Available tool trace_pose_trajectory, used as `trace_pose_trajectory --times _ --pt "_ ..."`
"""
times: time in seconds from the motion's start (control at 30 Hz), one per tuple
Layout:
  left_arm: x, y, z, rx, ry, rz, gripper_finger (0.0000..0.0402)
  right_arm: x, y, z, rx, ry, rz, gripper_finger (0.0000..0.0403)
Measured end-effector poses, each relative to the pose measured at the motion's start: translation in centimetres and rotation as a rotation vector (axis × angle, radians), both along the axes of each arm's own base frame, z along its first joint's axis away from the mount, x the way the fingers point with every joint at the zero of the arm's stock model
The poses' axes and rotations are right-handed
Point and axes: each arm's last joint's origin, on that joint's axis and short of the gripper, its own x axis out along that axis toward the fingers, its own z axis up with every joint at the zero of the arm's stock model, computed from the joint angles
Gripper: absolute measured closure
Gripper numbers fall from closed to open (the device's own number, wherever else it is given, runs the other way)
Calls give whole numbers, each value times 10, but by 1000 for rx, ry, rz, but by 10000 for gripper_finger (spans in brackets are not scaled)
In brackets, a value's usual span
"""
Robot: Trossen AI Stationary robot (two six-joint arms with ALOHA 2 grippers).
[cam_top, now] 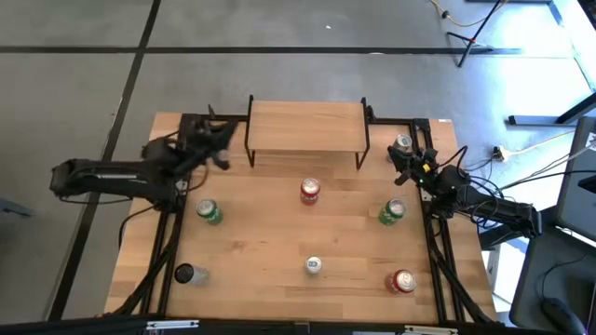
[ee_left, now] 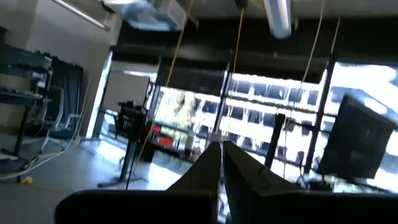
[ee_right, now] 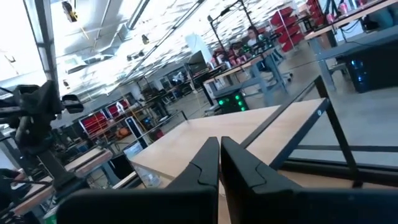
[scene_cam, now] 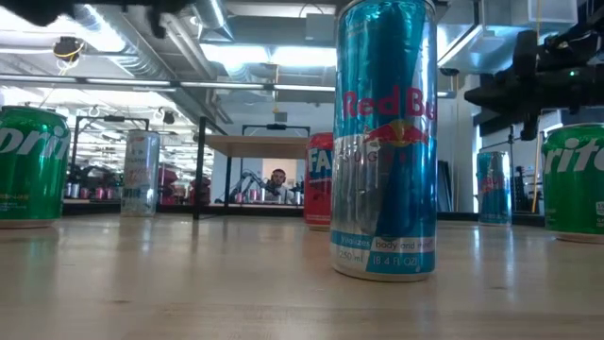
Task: Place canned beverage on shelf
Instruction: Put the top red soda can on the shelf
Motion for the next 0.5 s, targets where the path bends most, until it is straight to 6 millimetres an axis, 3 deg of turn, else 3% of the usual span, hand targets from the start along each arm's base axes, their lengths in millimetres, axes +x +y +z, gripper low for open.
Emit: trace_pose_trajectory --times 0.27,0.5 --pt "46 16 -2 -59 82 29 388 1 2 4 -28 -31 94 393" --pt "84 24 9 -109 331 0 297 3 6 3 -50 -20 223 393"
